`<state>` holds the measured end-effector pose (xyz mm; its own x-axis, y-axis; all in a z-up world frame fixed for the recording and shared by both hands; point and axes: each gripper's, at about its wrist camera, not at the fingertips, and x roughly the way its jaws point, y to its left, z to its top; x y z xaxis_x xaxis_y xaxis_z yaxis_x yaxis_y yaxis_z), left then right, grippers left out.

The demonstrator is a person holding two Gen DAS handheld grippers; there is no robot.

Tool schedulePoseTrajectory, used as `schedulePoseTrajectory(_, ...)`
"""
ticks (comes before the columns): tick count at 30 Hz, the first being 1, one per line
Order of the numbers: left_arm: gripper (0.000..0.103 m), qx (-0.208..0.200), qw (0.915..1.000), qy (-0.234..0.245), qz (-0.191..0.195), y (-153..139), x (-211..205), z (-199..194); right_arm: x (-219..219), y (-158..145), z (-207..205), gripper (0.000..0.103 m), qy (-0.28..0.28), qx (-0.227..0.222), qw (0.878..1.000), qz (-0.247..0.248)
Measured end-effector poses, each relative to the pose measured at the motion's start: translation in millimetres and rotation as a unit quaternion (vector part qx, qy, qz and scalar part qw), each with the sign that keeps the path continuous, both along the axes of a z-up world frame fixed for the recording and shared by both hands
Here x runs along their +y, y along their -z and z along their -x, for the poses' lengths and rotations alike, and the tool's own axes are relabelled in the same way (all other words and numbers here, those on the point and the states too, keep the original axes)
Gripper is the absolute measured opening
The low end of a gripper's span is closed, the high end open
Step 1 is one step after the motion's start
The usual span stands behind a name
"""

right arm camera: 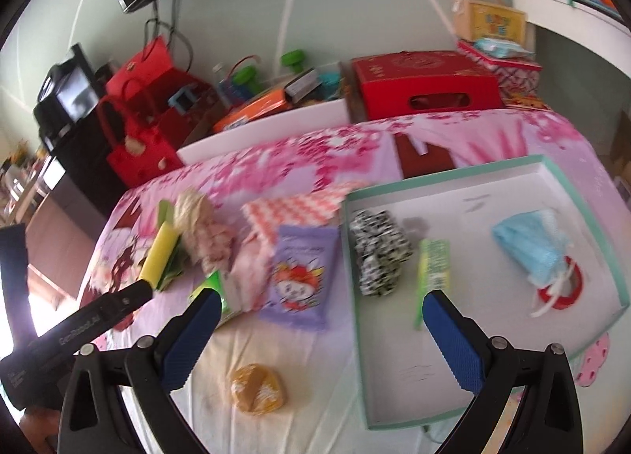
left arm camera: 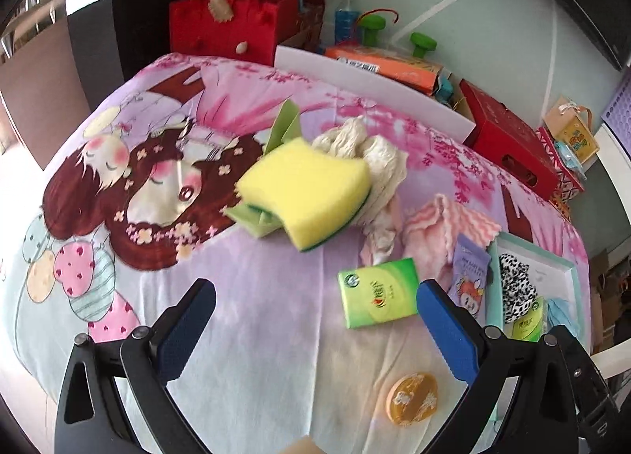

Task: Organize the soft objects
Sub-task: 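Move both tools back to the pile, right tool over the orange round container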

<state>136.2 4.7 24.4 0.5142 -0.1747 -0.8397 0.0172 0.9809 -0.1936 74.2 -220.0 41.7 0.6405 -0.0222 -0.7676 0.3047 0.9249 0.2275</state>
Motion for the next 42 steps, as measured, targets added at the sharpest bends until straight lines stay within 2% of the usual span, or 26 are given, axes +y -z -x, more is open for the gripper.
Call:
schedulePoseTrajectory(5,0.102,0.016,0.9998,-0.012,0.004,8,10,3,20,11,-6,0.103,-0.028,0.018,0.999,0.001)
schedulePoseTrajectory(9,0.102,0.038,0.9988,-0.012,0.030,18,18,6,33,26,-11,0.103,-0.049,0.039,0.998,-0.005)
schedulePoseTrajectory(14,0.102,0.065,0.9979,-0.001,0.005,32,14,7,44,39,-16,0.103,-0.069,0.061,0.996,-0.006)
schedulePoseTrajectory(20,0.102,0.104,0.9940,-0.017,0.028,45,22,7,57,56,-18,0.103,-0.094,0.088,0.992,-0.007)
schedulePoseTrajectory(23,0.102,0.112,0.9933,-0.026,0.008,49,24,6,63,63,-19,0.103,-0.103,0.100,0.990,-0.002)
schedulePoseTrajectory(26,0.102,0.125,0.9917,-0.027,-0.010,56,23,6,68,66,-19,0.100,-0.112,0.108,0.988,0.002)
schedulePoseTrajectory(31,0.102,0.131,0.9905,-0.028,-0.030,61,21,6,70,78,-19,0.090,-0.119,0.132,0.984,0.004)
schedulePoseTrajectory(39,0.102,0.138,0.9896,-0.032,-0.023,66,22,7,75,88,-19,0.089,-0.132,0.156,0.979,0.013)
schedulePoseTrajectory(42,0.102,0.139,0.9895,-0.030,-0.026,67,23,6,77,90,-18,0.083,-0.135,0.165,0.977,0.028)
